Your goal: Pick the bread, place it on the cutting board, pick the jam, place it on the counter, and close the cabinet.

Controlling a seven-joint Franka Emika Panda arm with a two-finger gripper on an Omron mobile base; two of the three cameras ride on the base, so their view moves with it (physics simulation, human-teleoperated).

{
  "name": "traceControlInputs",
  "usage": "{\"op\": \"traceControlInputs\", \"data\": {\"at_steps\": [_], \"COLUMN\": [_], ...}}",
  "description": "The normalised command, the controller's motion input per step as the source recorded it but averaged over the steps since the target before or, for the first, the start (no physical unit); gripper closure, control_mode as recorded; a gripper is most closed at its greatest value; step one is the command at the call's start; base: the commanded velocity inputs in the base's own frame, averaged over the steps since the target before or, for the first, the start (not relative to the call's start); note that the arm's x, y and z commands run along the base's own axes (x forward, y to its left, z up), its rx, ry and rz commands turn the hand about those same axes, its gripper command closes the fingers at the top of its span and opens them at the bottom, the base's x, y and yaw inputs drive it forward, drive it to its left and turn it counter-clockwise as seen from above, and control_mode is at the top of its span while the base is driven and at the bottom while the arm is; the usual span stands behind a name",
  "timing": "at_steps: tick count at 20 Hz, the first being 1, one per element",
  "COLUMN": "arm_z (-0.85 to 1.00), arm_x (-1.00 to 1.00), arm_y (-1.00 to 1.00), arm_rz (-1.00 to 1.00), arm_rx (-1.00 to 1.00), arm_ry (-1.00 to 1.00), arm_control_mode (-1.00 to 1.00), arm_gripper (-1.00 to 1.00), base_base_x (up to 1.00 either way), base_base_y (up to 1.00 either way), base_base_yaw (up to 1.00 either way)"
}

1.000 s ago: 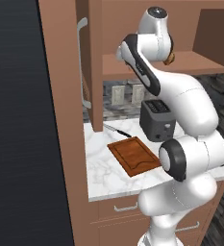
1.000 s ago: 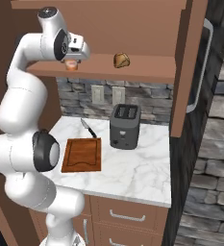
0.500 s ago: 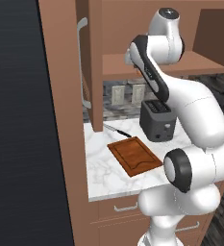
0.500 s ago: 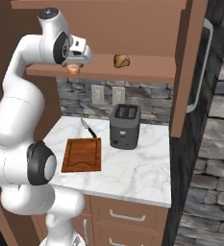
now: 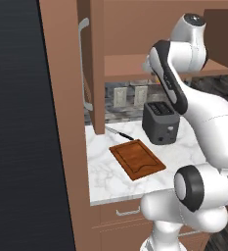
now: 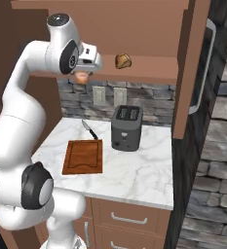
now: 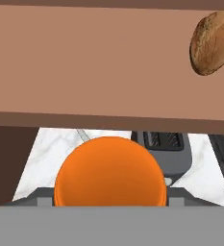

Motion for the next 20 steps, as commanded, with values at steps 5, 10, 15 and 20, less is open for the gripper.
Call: {"op": "traceControlInputs", "data": {"at_steps": [5,10,15,20], "arm_z": [-0.19,-0.32,-0.39,-0.42], "arm_x": [-0.37,-0.32,-0.17,-0.01], "arm_y": [-0.35,-0.37,-0.34,-0.26], "arm_rz": [0.00,0.00,0.00,0.00], "arm_rx": [0.00,0.00,0.00,0.00], "arm_ry": [0.00,0.00,-0.01,-0.03], "arm_control_mode": [-1.00,-1.00,-1.00,-1.00], "arm_gripper": [1.00,1.00,1.00,1.00], "base_base_x": [0.00,0.00,0.00,0.00], "base_base_y": [0.00,0.00,0.00,0.00], "base_base_yaw": [0.00,0.00,0.00,0.00]}}
